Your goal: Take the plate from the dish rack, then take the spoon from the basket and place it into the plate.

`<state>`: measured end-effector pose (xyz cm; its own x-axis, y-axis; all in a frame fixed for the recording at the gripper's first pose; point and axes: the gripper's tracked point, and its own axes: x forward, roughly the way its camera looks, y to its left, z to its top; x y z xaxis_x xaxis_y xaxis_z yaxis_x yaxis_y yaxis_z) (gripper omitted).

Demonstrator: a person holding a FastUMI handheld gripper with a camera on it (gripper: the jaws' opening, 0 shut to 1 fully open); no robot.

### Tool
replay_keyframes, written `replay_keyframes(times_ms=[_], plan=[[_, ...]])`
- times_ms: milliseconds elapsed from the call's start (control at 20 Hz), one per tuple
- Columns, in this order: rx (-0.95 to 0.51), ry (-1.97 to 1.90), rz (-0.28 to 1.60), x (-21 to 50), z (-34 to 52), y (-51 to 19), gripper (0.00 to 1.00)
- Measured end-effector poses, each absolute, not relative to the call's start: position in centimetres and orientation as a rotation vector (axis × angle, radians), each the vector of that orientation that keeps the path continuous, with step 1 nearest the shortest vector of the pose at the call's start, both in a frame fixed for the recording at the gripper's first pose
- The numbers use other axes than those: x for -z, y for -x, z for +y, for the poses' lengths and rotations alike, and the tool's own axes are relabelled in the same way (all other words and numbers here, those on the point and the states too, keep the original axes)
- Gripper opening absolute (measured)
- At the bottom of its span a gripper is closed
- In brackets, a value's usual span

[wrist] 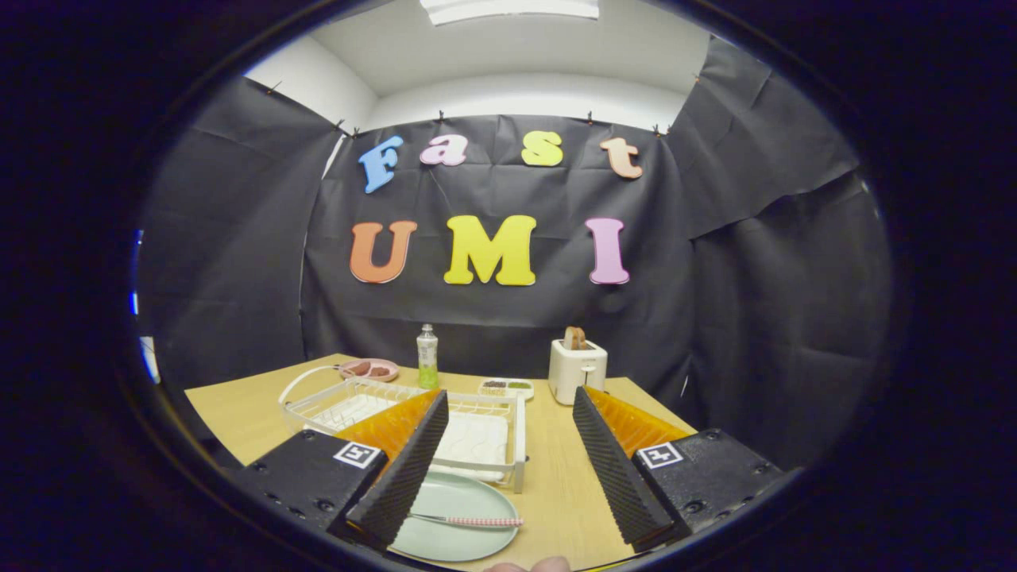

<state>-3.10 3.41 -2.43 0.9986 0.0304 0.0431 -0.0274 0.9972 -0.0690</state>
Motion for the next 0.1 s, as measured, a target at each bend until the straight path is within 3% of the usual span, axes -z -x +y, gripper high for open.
replay_keyframes(times_ms=[100], plan=[[-0.03,0.073,-0.056,2.18,3.61,3.05,1.0]])
